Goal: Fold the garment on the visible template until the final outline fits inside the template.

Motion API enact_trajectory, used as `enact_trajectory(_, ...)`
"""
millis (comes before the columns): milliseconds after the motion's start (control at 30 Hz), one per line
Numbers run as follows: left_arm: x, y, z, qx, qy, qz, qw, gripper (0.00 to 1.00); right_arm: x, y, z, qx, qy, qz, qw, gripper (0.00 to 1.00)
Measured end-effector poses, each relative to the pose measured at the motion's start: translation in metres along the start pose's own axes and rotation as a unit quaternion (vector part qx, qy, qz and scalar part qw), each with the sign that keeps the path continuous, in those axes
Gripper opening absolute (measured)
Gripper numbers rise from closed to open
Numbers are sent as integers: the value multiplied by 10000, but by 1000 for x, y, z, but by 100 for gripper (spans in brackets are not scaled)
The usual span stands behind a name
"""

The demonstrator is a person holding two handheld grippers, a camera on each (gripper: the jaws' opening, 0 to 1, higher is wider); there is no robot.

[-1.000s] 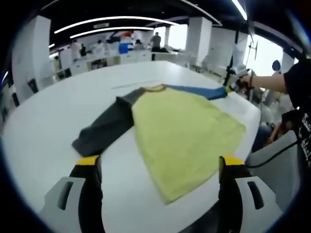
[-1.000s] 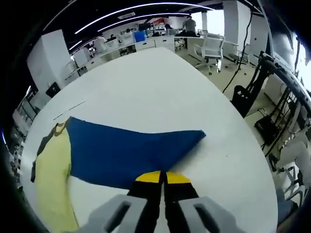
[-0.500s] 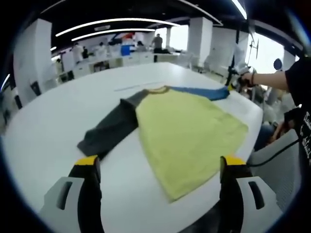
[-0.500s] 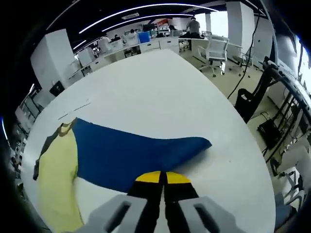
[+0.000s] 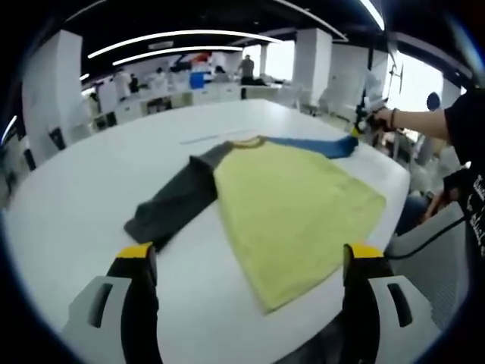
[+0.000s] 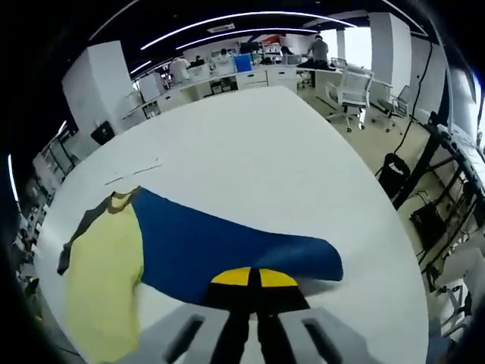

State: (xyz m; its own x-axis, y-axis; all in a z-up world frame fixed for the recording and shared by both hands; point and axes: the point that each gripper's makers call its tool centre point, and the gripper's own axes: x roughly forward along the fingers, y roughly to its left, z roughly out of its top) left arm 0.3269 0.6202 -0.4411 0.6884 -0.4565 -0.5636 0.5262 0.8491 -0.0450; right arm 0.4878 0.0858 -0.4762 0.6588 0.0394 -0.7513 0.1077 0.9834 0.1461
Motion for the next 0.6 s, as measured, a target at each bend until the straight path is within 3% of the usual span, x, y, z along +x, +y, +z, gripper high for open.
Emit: enact_trajectory(600,-4,0,1,-56,-78,-20,10000,99,-4,64,26,-776,-123,432,9960,0)
